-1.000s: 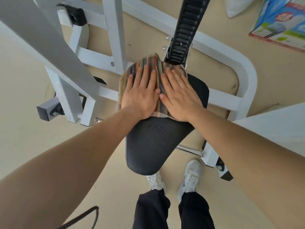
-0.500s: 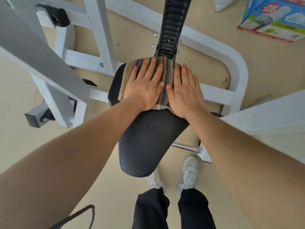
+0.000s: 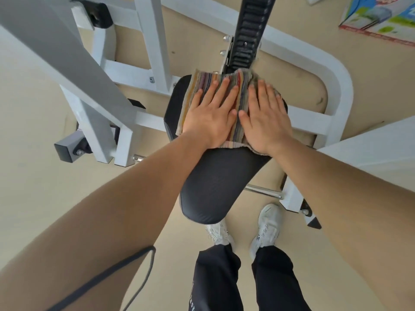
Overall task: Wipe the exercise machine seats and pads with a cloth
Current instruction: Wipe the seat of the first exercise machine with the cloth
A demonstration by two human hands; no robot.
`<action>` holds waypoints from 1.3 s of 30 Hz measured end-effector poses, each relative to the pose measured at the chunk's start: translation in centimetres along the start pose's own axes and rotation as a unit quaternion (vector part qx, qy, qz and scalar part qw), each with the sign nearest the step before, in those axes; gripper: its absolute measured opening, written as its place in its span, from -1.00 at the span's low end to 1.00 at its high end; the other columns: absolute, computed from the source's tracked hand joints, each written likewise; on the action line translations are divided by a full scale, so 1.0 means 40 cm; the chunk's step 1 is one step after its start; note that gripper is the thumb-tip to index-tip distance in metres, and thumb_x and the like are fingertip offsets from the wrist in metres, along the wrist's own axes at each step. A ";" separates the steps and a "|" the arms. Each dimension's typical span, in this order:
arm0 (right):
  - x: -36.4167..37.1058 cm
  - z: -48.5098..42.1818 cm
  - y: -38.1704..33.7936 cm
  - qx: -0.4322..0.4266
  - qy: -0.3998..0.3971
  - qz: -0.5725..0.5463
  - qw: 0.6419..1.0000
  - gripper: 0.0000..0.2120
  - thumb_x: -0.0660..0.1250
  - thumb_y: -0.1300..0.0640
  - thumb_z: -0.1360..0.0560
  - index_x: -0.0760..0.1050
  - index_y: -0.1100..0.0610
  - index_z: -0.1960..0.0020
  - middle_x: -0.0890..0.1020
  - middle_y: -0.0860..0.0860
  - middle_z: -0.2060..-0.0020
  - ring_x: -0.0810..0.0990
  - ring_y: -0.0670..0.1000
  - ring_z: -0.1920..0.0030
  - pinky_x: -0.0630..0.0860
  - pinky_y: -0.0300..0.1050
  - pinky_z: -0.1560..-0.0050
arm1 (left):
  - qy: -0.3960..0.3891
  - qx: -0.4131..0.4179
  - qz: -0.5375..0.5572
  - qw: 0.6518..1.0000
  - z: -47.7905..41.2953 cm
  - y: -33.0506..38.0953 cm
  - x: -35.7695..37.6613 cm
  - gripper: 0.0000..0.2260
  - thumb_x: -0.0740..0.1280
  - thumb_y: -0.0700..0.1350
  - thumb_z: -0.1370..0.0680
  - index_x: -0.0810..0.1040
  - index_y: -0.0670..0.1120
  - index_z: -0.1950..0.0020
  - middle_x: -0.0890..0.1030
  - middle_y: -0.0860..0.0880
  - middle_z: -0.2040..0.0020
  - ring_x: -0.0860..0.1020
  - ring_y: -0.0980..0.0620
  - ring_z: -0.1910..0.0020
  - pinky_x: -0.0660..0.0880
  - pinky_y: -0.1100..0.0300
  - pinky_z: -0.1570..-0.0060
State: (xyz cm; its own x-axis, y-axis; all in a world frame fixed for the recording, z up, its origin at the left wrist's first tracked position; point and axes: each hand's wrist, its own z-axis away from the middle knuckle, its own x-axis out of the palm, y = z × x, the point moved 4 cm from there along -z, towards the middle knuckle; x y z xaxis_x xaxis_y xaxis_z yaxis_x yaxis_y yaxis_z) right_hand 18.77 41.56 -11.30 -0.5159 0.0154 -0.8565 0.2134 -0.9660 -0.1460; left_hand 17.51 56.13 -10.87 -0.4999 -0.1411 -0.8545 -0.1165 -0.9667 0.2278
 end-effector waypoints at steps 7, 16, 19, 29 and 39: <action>0.043 0.229 -0.094 -0.029 0.004 -0.007 1.000 -0.35 -0.22 -0.16 -0.67 -0.10 0.18 -0.64 -0.08 0.18 -0.63 -0.12 0.15 -0.63 -0.03 0.15 -0.61 | 0.000 0.013 0.003 1.000 0.260 0.020 0.035 -0.46 -0.18 0.15 -0.69 -0.04 0.00 -0.65 -0.05 -0.04 -0.66 -0.09 -0.06 -0.63 -0.05 -0.11 -0.57; 0.055 0.307 -0.142 -0.132 -0.029 0.021 0.991 -0.33 -0.19 -0.19 -0.66 -0.04 0.19 -0.64 -0.04 0.19 -0.63 -0.08 0.16 -0.63 -0.04 0.12 -0.60 | -0.013 -0.015 0.033 0.999 0.401 0.018 0.062 -0.48 -0.13 0.12 -0.71 -0.07 0.03 -0.65 -0.06 0.01 -0.66 -0.14 -0.03 -0.63 -0.07 -0.12 -0.58; 0.036 0.179 -0.118 -0.114 -0.022 0.009 0.993 -0.32 -0.22 -0.21 -0.66 -0.15 0.16 -0.64 -0.13 0.17 -0.63 -0.16 0.13 -0.63 -0.08 0.11 -0.61 | 0.015 -0.036 0.037 0.999 0.297 -0.012 0.040 -0.48 -0.13 0.12 -0.70 -0.01 0.01 -0.65 -0.02 -0.02 -0.66 -0.07 -0.04 -0.63 -0.08 -0.13 -0.57; 0.033 0.172 -0.111 -0.040 0.002 -0.015 0.999 -0.33 -0.19 -0.16 -0.67 -0.12 0.22 -0.64 -0.09 0.25 -0.62 -0.11 0.19 -0.63 -0.05 0.15 -0.61 | 0.027 -0.055 0.022 0.998 0.203 -0.019 0.019 -0.44 -0.17 0.14 -0.69 -0.07 -0.05 -0.65 -0.08 -0.11 -0.65 -0.10 -0.11 -0.63 -0.10 -0.13 -0.57; 0.040 0.196 -0.146 -0.150 -0.025 0.025 0.988 -0.29 -0.25 -0.20 -0.64 -0.14 0.23 -0.63 -0.11 0.25 -0.62 -0.14 0.20 -0.63 -0.09 0.12 -0.61 | 0.014 -0.074 0.046 0.996 0.283 -0.027 0.038 -0.44 -0.14 0.15 -0.70 -0.12 -0.05 -0.65 -0.16 -0.11 -0.65 -0.19 -0.09 -0.62 -0.19 -0.09 -0.58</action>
State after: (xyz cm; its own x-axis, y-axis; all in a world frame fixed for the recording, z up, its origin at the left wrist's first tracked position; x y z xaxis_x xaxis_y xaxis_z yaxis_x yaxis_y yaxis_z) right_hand 10.19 45.23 -7.95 -0.5367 -0.0501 -0.8423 0.4724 -0.8449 -0.2508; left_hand 7.16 59.35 -7.13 -0.4782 -0.2348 -0.8463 0.0573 -0.9699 0.2367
